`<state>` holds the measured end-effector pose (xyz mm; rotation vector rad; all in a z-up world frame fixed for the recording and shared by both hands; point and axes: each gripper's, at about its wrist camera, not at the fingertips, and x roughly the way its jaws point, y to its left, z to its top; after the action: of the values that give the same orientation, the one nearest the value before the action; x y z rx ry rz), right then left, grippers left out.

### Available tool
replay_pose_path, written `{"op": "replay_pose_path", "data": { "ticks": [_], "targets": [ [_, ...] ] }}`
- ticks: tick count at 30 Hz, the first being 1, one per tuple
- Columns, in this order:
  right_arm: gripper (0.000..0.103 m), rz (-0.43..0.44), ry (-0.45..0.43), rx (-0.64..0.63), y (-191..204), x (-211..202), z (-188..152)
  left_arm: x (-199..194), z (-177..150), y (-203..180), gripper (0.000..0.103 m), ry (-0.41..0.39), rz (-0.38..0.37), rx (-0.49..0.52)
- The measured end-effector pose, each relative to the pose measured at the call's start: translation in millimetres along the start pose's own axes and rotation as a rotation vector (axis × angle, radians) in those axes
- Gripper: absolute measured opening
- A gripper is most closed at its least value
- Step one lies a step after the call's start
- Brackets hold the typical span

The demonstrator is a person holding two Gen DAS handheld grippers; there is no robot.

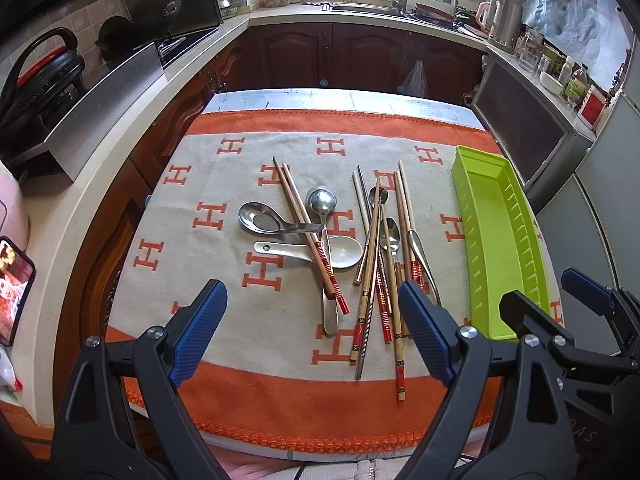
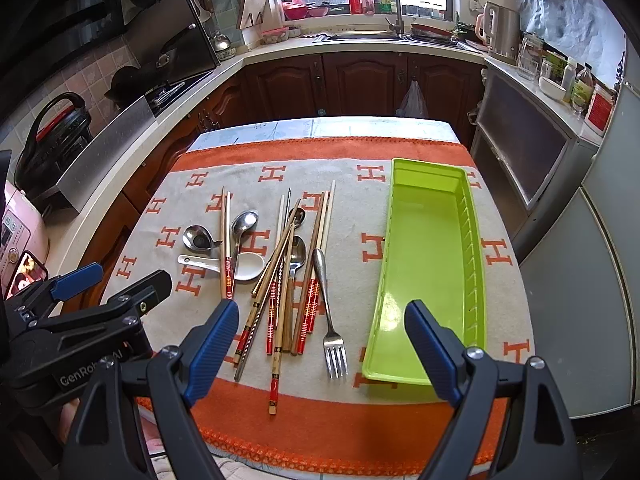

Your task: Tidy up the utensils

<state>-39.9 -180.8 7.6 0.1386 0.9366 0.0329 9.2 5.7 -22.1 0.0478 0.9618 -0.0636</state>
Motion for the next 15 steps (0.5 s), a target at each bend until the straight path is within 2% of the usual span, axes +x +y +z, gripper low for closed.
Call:
{"op": "replay_pose_path", "data": {
  "ticks": [12,15],
  "targets": [
    [0.086,-0.003,0.012,-0.002,3.7,2.1,2.2,2.0,-0.6,6.1,0.086,0.006,-0.007,-0.001],
    [0.086,-0.002,0.017,-0.007,5.8,4.2,3.2,7.3,0.4,9.8,0.086,0.021,-0.030,-0.009]
  ]
}}
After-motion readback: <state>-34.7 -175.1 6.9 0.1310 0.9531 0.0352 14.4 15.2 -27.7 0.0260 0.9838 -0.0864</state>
